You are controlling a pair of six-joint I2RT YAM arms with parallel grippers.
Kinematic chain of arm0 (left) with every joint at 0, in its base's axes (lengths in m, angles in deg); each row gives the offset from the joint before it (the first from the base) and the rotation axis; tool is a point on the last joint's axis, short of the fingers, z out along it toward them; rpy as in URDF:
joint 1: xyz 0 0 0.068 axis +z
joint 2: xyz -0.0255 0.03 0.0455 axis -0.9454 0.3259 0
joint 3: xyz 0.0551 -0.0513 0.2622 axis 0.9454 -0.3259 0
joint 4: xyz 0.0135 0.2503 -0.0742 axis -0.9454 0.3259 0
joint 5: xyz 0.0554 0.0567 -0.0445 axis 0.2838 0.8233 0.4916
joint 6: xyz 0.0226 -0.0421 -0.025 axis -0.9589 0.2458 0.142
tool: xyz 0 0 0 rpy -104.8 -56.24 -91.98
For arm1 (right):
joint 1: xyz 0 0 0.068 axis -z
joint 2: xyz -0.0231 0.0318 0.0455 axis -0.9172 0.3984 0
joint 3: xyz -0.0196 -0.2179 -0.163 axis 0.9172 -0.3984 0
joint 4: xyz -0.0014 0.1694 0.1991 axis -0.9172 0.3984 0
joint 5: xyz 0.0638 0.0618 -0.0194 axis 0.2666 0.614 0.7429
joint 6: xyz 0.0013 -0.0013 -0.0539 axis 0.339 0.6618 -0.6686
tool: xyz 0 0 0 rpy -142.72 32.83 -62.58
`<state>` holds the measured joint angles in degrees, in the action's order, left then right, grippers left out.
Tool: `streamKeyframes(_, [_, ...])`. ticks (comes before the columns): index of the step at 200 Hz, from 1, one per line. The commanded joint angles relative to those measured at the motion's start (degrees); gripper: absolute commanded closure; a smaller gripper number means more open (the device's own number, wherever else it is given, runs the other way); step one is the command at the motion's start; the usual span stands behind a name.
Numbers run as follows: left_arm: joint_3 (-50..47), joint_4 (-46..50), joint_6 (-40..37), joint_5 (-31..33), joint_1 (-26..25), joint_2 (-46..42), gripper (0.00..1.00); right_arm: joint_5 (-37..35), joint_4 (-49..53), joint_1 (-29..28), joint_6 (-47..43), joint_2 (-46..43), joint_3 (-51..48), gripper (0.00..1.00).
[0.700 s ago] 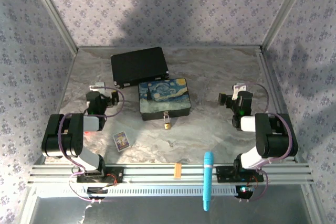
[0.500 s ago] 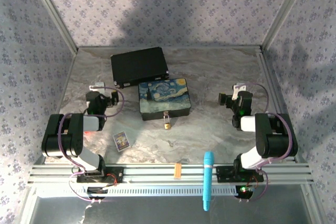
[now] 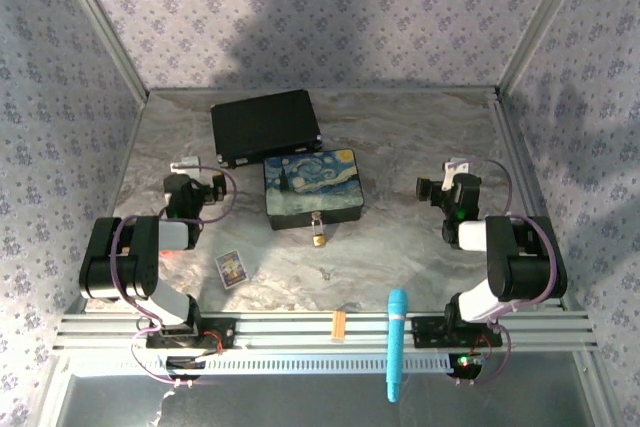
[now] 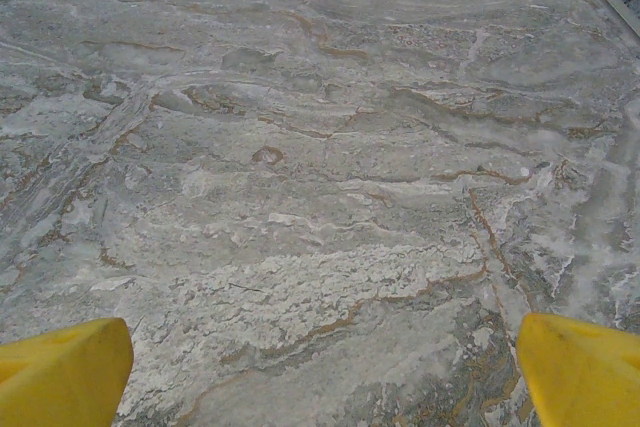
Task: Unlock the padlock with the key
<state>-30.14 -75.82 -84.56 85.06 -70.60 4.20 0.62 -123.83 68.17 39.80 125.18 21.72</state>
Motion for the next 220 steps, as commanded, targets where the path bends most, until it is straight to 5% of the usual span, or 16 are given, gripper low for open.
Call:
streamKeyframes(1, [1.5,-0.3,-0.6,-0.9,0.3,0.5,0.00,0.4,-0.9,0.3,-0.8,-0.1,1.1,0.01])
streamKeyframes(114, [1.2,-0.6,-0.7,-1.4,0.3,0.1,0.00,1.6,0.1,0.6,-0.8,-1.2,1.4,0.01])
streamKeyframes(168, [1.5,10.6,-0.2,-0.2,0.1,-13.3,0.00,3.6,14.6,0.5,-0.8,-13.4,4.6,0.01])
streamKeyframes(197, [2.2,17.2,6.3,0.4,0.0,-22.1,0.00,6.5,28.9,0.5,5.6,-21.4,9.8,0.01])
streamKeyframes(220, [5.8,29.4,22.9,0.3,0.1,-27.6,0.00,10.1,42.3,1.2,13.6,-23.5,15.5,0.01])
